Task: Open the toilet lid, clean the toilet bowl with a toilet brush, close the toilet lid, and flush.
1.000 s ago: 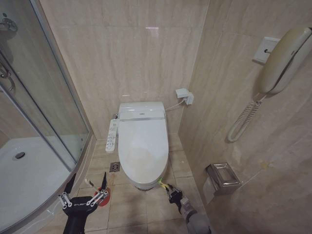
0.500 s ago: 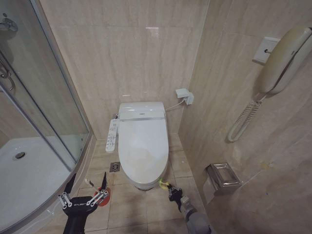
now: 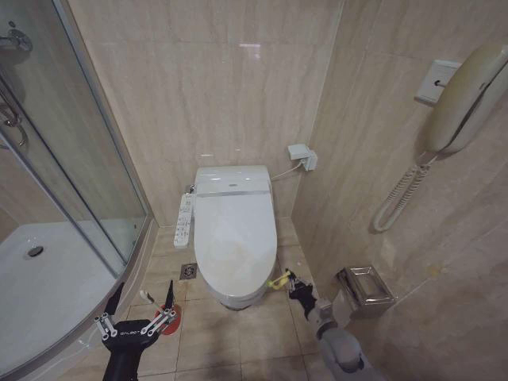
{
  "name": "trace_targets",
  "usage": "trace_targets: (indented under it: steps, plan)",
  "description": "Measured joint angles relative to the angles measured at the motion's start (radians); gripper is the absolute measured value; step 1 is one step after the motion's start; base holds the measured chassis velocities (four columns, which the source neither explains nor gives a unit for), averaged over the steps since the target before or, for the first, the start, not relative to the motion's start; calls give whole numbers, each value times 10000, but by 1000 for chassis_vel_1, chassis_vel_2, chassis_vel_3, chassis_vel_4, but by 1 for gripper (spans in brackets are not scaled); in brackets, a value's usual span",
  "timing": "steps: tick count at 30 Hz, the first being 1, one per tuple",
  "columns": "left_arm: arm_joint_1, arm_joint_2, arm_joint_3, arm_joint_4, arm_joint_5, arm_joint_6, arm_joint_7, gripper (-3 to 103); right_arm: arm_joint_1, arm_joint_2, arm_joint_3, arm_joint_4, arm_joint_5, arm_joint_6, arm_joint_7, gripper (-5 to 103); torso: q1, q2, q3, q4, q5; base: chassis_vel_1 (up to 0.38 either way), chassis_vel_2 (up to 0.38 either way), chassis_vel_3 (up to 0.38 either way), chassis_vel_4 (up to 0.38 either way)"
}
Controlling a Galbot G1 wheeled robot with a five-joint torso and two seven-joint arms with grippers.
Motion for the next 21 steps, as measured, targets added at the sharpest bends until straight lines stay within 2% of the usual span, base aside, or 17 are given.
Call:
trace_targets:
  steps: [10,21]
  plan:
    - [0,0,0,0,0,0,0,100,-156,212,438,1512,924,-359,375,1,0,0,0,-1,-3,0,0,0,0]
    - [0,0,0,0,0,0,0,100,61,516,1135,3600,1900,-1311,998,1,0,0,-1,1,-3,0,0,0,0]
